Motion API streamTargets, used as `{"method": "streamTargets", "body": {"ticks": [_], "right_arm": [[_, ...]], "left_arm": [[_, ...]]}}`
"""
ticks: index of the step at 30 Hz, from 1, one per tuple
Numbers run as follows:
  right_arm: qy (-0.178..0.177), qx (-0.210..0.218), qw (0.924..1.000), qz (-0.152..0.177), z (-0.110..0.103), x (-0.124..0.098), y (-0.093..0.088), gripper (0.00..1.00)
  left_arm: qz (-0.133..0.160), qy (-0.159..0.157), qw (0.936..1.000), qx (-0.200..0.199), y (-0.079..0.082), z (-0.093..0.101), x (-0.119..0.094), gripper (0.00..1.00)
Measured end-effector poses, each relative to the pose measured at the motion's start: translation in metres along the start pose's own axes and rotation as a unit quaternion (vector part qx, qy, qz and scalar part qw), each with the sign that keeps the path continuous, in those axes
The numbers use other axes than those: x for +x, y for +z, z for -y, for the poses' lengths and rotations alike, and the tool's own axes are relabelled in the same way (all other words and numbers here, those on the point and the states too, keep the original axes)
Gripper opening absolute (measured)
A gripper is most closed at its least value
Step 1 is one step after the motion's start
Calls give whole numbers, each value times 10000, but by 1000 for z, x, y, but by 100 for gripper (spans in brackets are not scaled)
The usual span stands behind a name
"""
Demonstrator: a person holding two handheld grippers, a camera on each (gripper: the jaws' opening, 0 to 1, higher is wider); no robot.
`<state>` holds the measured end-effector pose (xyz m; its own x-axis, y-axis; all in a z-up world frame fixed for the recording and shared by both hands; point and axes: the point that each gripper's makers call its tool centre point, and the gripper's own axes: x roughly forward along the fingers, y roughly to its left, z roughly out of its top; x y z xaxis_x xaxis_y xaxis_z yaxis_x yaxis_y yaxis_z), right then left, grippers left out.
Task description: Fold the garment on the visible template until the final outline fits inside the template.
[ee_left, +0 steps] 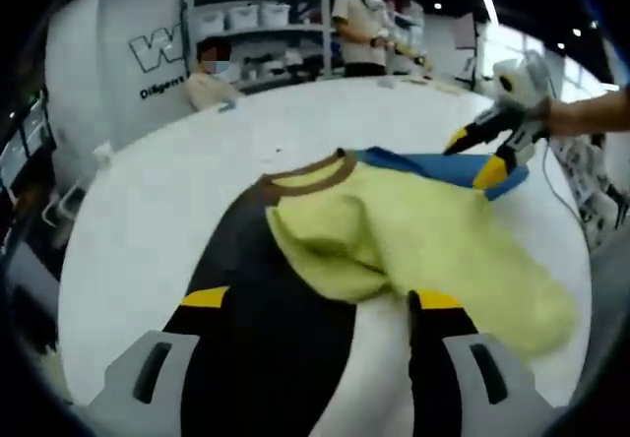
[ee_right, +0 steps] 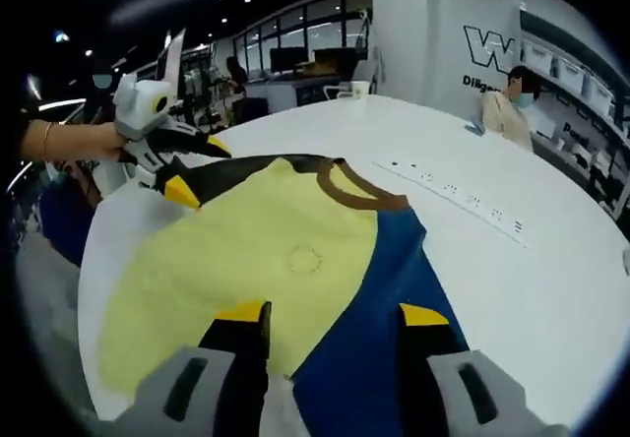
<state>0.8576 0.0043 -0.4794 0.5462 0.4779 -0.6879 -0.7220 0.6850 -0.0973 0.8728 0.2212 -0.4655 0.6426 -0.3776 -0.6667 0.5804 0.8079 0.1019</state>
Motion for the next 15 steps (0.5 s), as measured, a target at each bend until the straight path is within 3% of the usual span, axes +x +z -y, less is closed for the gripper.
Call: {"method": "streamTargets", "body": {"ticks": [3, 5, 6, 8, 9, 10, 12, 13, 15], "right_arm": [[36, 27, 9999, 125, 1, -7, 7, 47], [166, 30, 9998, 96, -9, -15, 3, 47], [232, -14, 9997, 65, -13, -19, 0, 47], [344, -126, 9993, 39, -20, -22, -3, 46], [469, -146, 9988, 9, -33, -32, -9, 46], [491, -169, 9986, 11, -41, -41, -12, 46], [461, 11, 9989, 122, -43, -53, -16, 45], [462, 359, 9977, 331, -49, -61, -13, 45], [487, 315, 9979, 281, -57, -69, -20, 45]], "left_arm": [[151, -12, 9998, 107, 15, 5, -16, 67], [102, 13, 9996, 250, 14, 6, -21, 66], [113, 2, 9989, 452, 15, 14, -34, 67], [162, -104, 9988, 458, 13, 16, -35, 67], [70, -272, 9989, 366, -2, 25, -46, 67], [28, -268, 9990, 367, -9, 21, -50, 66], [228, -289, 9987, 353, -20, 29, -66, 66], [263, -336, 9988, 225, -30, 38, -76, 66], [296, -401, 9987, 105, -44, 49, -84, 66]]}}
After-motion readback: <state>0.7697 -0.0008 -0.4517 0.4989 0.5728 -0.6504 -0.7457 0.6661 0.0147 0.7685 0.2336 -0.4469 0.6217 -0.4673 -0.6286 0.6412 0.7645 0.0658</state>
